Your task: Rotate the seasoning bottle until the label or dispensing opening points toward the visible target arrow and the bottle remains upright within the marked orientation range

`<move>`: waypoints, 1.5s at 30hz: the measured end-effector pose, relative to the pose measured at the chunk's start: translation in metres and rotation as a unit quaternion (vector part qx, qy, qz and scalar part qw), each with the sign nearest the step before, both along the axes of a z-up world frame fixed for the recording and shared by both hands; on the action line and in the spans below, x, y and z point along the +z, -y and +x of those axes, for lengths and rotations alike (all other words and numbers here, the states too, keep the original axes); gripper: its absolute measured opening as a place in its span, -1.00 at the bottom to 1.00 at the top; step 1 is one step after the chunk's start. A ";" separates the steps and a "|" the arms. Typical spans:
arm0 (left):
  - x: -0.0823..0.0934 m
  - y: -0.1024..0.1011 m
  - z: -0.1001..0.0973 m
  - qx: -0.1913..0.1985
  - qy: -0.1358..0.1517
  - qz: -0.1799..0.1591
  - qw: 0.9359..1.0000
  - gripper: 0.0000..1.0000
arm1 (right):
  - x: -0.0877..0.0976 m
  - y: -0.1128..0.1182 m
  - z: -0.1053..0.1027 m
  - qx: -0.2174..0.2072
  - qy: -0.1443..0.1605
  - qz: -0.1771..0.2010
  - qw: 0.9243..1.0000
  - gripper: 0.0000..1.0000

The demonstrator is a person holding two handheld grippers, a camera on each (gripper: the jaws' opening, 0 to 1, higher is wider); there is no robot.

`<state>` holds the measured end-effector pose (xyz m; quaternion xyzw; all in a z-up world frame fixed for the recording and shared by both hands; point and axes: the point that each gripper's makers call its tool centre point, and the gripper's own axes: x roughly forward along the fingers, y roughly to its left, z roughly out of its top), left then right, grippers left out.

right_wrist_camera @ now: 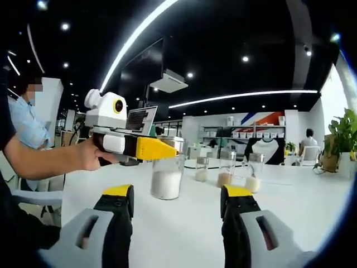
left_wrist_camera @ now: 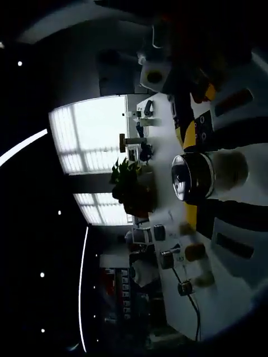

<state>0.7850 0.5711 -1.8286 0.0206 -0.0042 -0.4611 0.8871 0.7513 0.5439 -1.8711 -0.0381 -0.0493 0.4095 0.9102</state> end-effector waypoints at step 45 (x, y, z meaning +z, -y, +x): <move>-0.006 0.040 -0.060 -0.127 -0.006 -0.046 0.991 -0.31 | -0.011 -0.031 -0.019 0.060 -0.007 -0.011 0.998 -0.22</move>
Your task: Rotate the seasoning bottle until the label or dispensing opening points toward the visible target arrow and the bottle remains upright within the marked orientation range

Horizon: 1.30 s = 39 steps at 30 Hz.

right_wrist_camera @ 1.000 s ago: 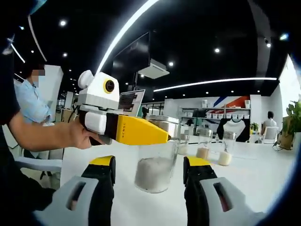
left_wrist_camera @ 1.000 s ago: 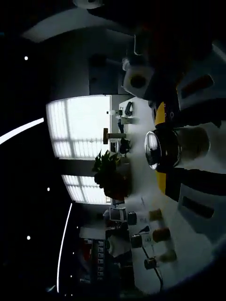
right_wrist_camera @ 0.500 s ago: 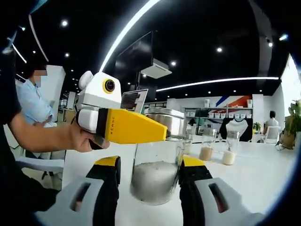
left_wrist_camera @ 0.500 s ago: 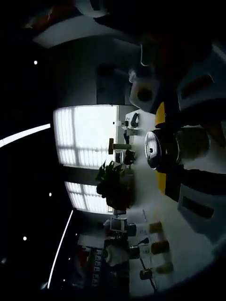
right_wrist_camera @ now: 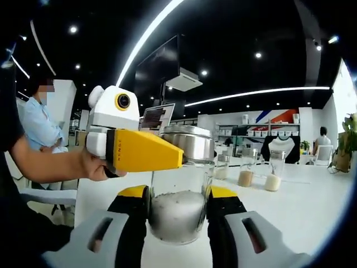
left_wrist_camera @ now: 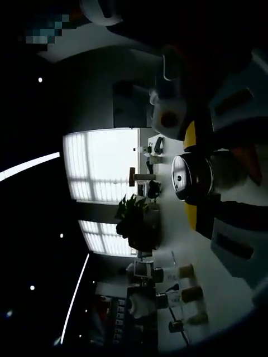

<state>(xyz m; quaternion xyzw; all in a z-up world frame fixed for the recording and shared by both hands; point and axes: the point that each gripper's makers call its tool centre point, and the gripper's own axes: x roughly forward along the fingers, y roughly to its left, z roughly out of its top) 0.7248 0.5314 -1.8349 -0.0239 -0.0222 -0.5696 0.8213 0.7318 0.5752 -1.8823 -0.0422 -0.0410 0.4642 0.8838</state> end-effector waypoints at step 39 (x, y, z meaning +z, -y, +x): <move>0.003 -0.016 0.009 0.118 0.080 0.027 0.989 -0.29 | -0.004 -0.001 0.003 -0.090 -0.036 -0.009 0.995 -0.39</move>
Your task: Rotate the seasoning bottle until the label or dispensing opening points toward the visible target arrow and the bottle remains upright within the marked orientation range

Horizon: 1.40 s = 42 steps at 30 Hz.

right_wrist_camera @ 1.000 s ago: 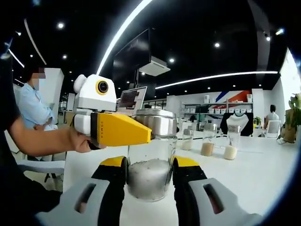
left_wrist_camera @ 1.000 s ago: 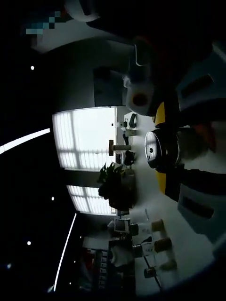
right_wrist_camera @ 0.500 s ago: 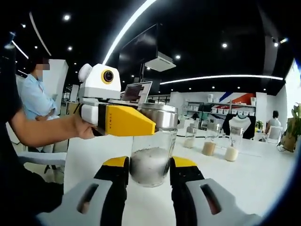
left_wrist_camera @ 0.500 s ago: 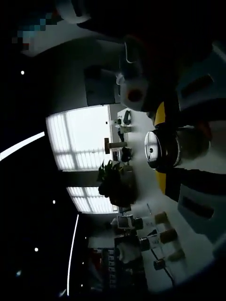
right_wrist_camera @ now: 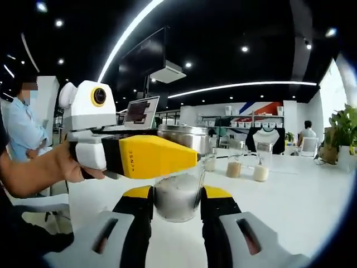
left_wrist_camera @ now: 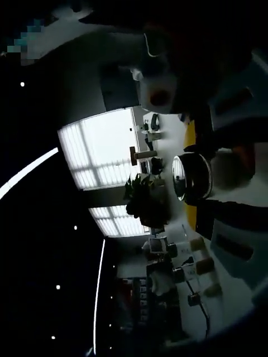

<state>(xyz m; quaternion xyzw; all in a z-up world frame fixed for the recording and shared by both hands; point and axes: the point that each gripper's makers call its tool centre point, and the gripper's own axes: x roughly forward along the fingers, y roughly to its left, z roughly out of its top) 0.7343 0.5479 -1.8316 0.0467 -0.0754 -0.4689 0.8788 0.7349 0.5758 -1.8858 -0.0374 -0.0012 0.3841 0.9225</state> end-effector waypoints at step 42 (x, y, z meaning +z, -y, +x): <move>0.010 -0.015 -0.022 0.012 0.007 -0.066 0.998 -0.34 | 0.014 -0.004 -0.020 0.080 0.032 -0.011 0.996 -0.39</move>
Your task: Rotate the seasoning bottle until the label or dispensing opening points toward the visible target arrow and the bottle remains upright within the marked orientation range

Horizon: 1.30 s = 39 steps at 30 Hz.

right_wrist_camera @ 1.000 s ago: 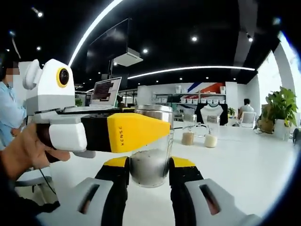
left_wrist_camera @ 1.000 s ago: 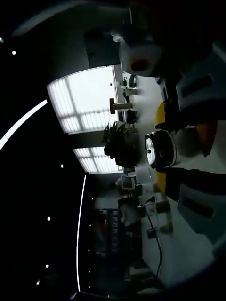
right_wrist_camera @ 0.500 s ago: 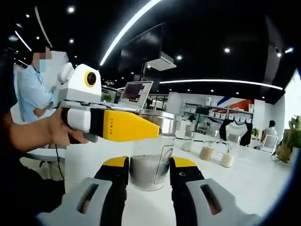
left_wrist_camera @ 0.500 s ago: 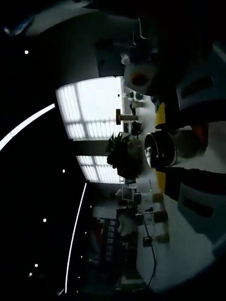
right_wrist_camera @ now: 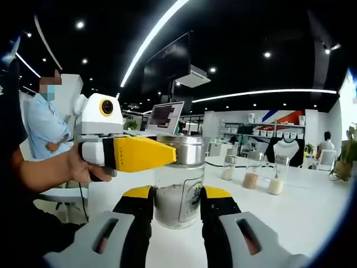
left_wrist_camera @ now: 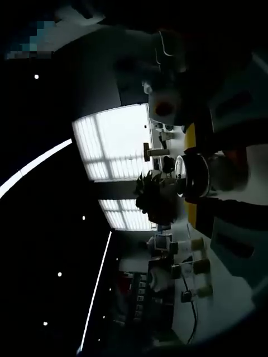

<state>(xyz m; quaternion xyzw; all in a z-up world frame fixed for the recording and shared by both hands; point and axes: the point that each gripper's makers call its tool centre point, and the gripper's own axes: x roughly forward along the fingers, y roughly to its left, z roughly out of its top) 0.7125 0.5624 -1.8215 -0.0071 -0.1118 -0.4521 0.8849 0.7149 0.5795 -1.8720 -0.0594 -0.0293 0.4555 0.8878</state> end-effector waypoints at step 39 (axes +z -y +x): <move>0.001 0.003 -0.002 -0.011 -0.028 -0.044 0.999 -0.27 | 0.017 -0.008 -0.010 0.022 0.003 0.038 0.999 -0.38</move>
